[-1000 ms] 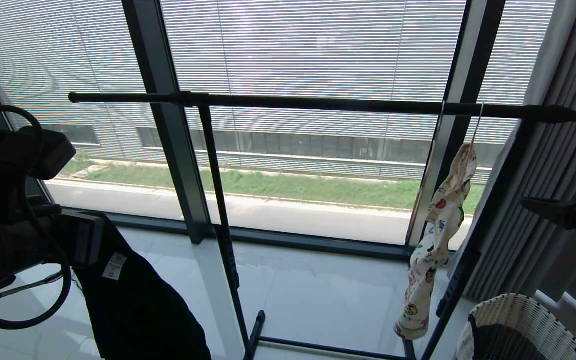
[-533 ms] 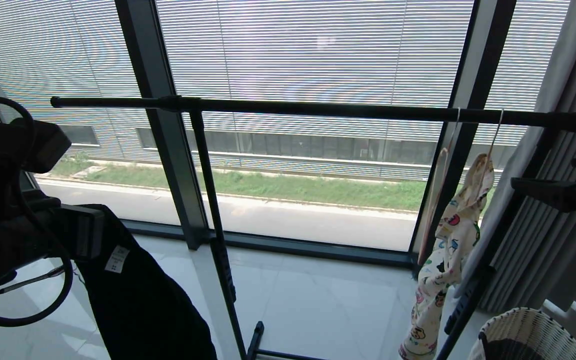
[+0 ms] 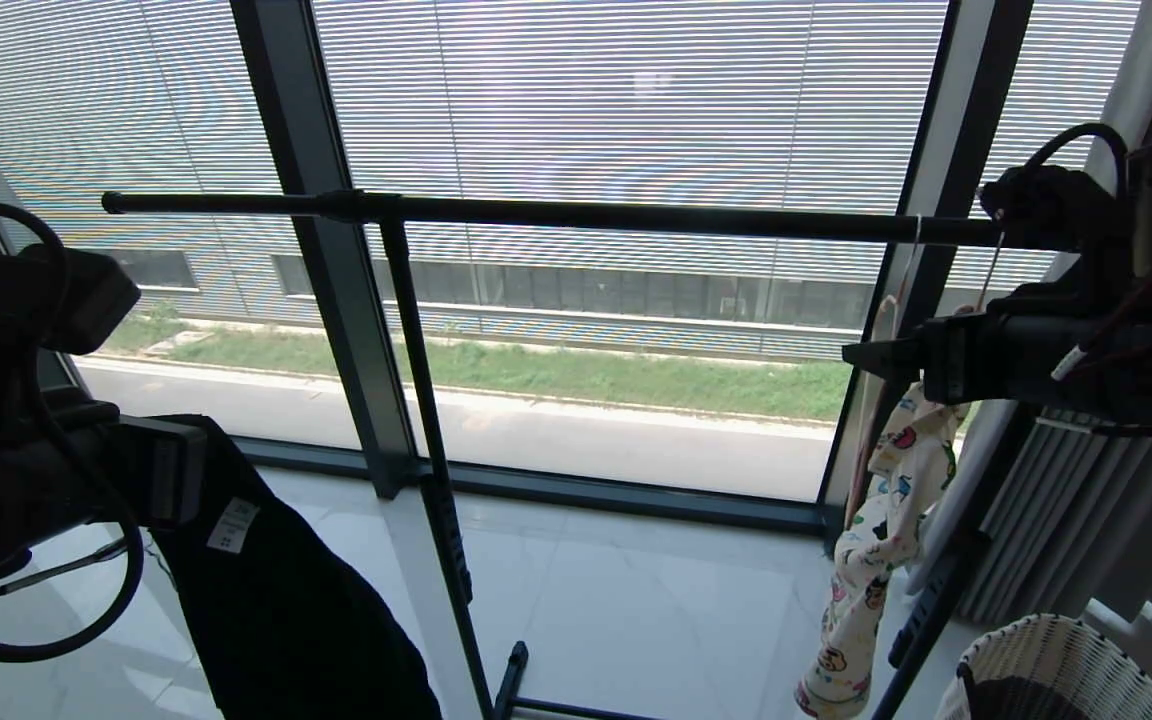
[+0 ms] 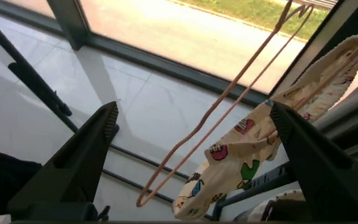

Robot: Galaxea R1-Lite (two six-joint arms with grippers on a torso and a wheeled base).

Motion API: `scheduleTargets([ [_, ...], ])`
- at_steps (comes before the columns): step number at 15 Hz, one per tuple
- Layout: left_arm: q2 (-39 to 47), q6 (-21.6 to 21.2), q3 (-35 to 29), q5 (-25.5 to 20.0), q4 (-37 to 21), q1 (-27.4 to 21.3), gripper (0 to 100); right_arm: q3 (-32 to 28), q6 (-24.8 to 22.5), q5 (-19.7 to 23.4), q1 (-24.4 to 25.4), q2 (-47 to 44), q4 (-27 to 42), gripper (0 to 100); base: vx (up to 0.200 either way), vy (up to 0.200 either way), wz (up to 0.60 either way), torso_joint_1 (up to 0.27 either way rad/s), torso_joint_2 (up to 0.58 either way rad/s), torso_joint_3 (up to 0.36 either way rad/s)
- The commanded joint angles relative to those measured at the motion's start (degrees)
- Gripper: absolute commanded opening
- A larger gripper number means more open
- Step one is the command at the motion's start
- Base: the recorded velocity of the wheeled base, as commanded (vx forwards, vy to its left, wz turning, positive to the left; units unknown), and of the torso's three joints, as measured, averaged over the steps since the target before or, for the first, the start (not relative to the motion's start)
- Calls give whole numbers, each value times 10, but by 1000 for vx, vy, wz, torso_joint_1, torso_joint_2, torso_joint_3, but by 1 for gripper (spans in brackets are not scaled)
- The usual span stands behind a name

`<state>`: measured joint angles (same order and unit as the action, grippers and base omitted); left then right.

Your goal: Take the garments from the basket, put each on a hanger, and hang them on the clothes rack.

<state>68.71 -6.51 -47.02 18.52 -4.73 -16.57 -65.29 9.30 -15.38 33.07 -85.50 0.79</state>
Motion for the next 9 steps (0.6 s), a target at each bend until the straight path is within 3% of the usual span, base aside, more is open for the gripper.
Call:
scheduleTargets([
  [1,-1,0,0,0,0,0,0,-47,63,-45,15,-119,-7,100,0,0,0,0,0,0],
  [5,-9,-2,8,0,0,0,0,-50,116,-84,11,-156,-6,100,0,0,0,0,0,0],
  [9,-11,-2,11,0,0,0,0,-48,122,-92,-7,-167,-7,100,0,0,0,0,0,0],
])
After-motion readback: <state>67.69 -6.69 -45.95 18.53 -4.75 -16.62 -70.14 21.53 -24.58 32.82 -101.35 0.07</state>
